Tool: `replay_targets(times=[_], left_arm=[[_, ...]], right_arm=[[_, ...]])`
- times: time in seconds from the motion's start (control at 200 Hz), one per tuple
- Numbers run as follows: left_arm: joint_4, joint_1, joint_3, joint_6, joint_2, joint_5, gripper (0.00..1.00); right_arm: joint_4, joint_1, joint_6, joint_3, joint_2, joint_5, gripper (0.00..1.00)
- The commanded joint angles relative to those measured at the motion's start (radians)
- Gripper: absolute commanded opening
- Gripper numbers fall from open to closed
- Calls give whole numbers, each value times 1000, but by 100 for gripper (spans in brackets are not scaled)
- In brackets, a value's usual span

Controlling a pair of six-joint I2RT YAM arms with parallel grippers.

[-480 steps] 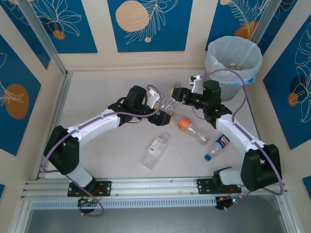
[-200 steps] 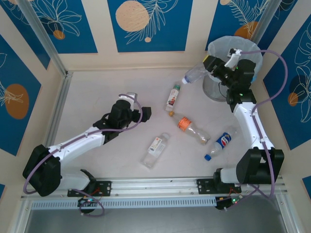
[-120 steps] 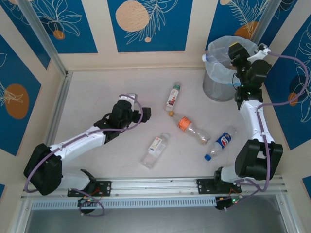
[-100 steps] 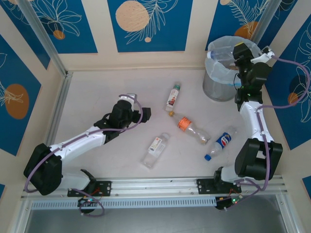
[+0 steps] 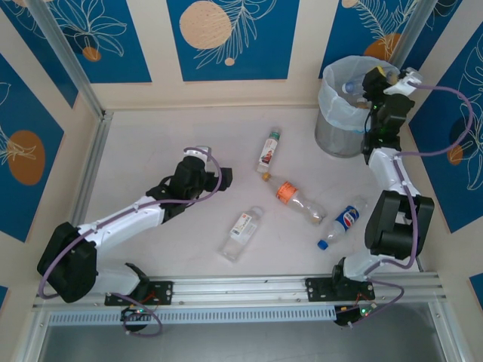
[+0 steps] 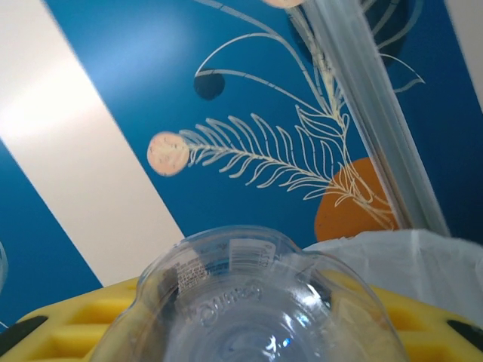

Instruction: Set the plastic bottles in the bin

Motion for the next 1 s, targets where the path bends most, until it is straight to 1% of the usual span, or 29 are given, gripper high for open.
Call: replay_targets(times=[0.0, 0.075, 0.22, 0.3, 0.41, 0.605, 0.74, 0.79, 0.89, 0.95, 0.995], left_arm=[[-7, 8, -9, -20, 20, -16, 99], [-8, 9, -9, -25, 27, -14, 99], [-7, 9, -3, -27, 36, -7, 99], [-6, 8, -3, -26, 36, -5, 99], [-10, 8, -6, -24, 35, -7, 99], [-12, 8, -14, -23, 35, -8, 99], [-11, 9, -10, -19, 43, -2, 99], [-11, 8, -6, -16, 45, 5, 100], [-16, 8, -4, -15, 50, 12, 99], [-16, 8, -3, -16, 53, 12, 99], [-16, 8, -2, -18, 56, 15, 99]], right_arm=[[63, 56, -362, 68, 25, 41, 38], [41, 76, -465, 95, 52, 49, 38], [55, 129, -713, 158, 140, 122, 39], [5, 141, -776, 223, 194, 165, 39], [-131, 131, -766, 322, 247, 207, 42], [-432, 110, -705, 527, 343, 288, 45], [-574, 90, -678, 647, 425, 296, 46], [-649, 87, -669, 710, 463, 301, 50], [-849, 81, -616, 875, 544, 298, 65], [-971, 79, -566, 970, 581, 264, 71], [-1026, 79, -541, 1007, 591, 218, 74]])
